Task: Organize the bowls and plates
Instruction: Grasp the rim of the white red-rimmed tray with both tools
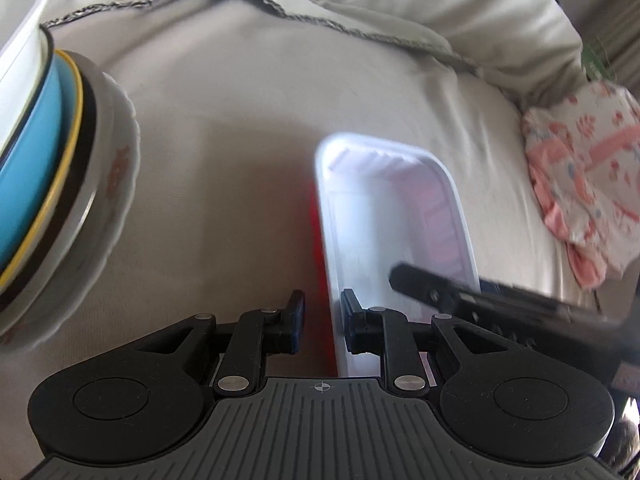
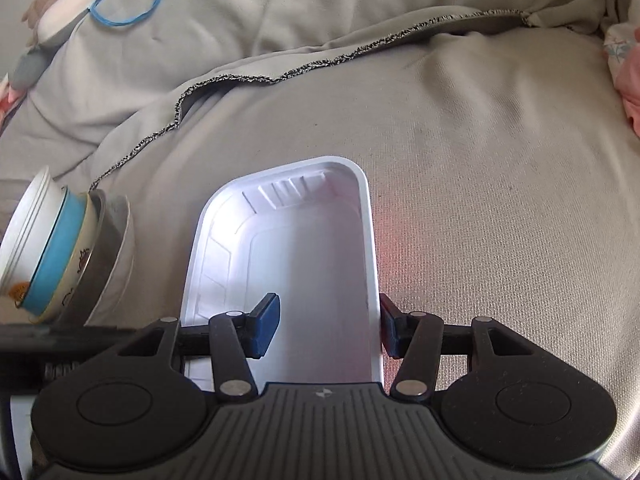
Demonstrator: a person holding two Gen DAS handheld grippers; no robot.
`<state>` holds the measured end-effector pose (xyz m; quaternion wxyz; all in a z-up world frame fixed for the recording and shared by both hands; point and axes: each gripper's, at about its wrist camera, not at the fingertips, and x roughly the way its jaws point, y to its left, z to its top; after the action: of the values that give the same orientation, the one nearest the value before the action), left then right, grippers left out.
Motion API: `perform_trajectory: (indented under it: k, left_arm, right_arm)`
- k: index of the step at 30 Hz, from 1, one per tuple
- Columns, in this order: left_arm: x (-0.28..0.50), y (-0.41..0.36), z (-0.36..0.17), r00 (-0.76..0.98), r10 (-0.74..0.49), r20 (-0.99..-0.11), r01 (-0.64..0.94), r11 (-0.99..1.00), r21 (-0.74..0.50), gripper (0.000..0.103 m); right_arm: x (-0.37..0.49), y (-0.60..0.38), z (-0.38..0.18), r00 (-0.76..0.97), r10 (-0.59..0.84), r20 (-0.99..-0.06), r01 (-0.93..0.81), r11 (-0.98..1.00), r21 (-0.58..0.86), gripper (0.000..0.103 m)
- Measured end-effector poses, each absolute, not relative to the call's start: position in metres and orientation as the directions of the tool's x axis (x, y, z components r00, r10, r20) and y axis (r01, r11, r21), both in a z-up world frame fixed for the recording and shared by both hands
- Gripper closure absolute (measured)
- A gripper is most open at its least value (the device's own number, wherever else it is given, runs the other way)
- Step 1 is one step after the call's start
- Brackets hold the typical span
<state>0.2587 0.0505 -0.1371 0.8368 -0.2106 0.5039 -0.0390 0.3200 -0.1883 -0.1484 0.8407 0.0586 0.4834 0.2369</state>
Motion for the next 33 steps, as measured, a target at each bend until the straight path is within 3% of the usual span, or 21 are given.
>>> perform_trajectory:
  k: [18,25,31,33]
  left_arm:
    - [0.248,0.059,-0.146,0.452,-0.353,-0.819,-0.121,0.885,-0.449,0.084]
    - [0.247,0.054,-0.137,0.465,-0.269,-0.844,-0.114,0.927,-0.358,0.084]
    - [0.259,0.052,-0.139,0.449,-0.268,-0.852,-0.103,0.932,-0.347,0.082]
    - [0.255,0.050,-0.138,0.441,-0.271,-0.856,-0.087,0.936,-0.341,0.082]
  right_arm:
    - [0.309,-0.195,-0.152,0.401,0.513,-0.758,-0.315,0.855,0.412,0.050]
    - [0.284,-0.197,-0.153,0.377,0.549,-0.746,-0.345,0.831,0.436,0.051]
    - [0.296,-0.212,-0.158,0.337,0.599,-0.726,-0.285,0.800,0.527,0.052]
    - [0.297,-0.214,-0.158,0.338,0.602,-0.723,-0.271,0.798,0.538,0.058]
